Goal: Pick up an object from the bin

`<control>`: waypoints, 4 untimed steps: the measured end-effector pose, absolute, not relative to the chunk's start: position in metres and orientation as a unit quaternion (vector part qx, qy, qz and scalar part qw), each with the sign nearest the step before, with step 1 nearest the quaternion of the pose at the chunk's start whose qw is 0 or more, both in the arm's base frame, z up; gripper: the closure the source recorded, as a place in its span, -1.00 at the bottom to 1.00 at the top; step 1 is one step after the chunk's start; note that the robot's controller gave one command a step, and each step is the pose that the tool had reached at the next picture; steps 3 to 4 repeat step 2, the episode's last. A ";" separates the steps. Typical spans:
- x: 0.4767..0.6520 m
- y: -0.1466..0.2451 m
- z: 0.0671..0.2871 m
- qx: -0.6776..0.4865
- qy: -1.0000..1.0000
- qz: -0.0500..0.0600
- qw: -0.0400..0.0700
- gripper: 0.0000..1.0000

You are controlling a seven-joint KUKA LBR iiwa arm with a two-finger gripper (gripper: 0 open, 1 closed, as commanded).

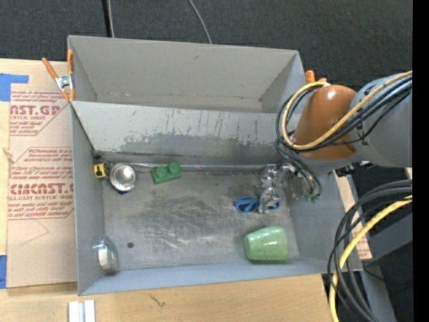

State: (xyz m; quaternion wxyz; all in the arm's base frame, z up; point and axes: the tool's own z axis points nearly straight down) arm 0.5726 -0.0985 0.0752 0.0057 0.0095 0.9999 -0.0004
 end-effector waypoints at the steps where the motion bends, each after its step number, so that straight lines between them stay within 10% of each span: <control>1: 0.561 -0.096 0.196 0.009 1.000 -0.001 0.005 1.00; 2: 0.571 -0.070 0.258 0.008 1.000 0.000 0.005 1.00; 4: 0.571 -0.070 0.258 0.008 1.000 0.000 0.005 1.00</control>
Offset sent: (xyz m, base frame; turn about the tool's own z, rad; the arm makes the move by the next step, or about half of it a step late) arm -0.0142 0.0020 0.1161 -0.0012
